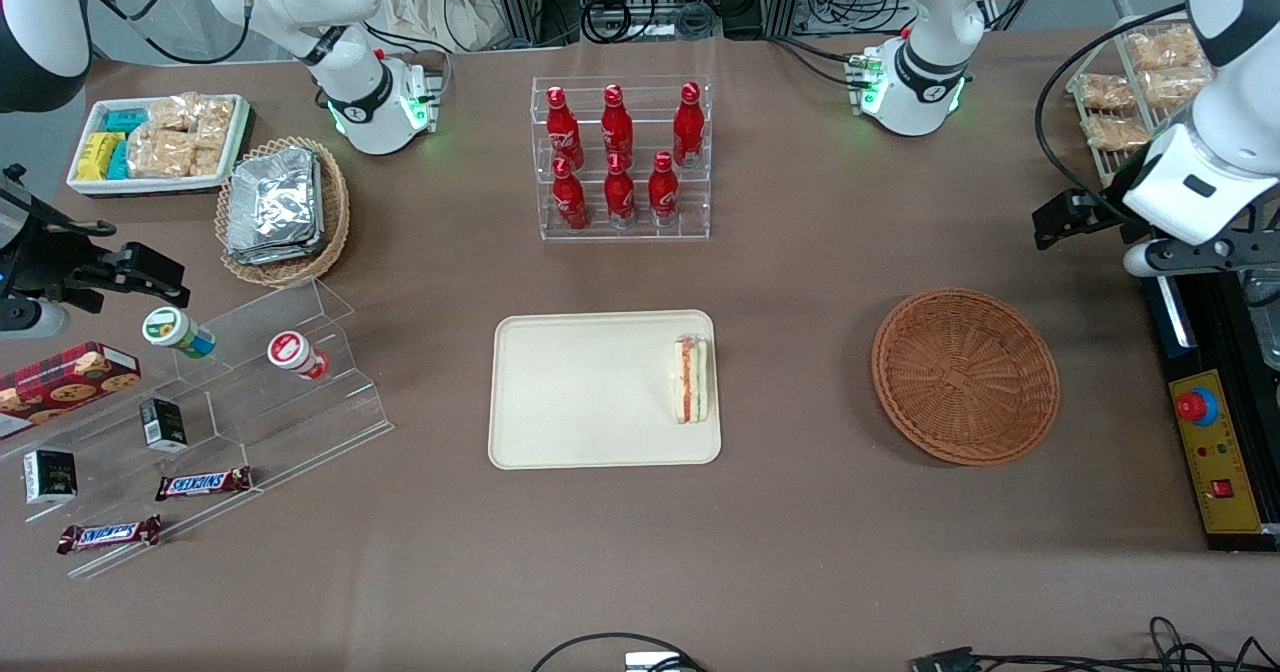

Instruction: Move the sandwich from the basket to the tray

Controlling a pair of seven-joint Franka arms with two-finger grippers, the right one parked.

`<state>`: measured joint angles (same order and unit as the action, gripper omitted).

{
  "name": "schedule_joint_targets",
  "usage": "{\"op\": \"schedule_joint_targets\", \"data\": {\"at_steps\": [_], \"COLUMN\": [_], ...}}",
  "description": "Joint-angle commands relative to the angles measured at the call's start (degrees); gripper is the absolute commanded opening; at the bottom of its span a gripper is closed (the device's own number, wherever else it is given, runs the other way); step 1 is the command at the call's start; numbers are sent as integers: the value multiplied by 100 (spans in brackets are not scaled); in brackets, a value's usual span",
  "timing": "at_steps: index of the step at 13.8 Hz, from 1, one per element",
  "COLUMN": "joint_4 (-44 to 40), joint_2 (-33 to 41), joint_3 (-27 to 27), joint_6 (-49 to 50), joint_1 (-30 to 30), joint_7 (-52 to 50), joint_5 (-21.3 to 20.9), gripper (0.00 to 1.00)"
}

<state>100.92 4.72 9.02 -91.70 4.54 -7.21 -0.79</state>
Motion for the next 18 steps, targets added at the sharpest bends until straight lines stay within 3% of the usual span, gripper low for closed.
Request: {"op": "schedule_joint_targets", "data": {"at_steps": [1,7,18], "joint_4": [95,-230,-187], "joint_2": [161,-41,-59], "joint_3": [-94,-94,-76], "joint_6": [-120,-24,170], "joint_1": [-111,-129,-111], "joint_7": [71,44,-44], "joint_5": [-18,-211,-158], "gripper": [99,99,99]}}
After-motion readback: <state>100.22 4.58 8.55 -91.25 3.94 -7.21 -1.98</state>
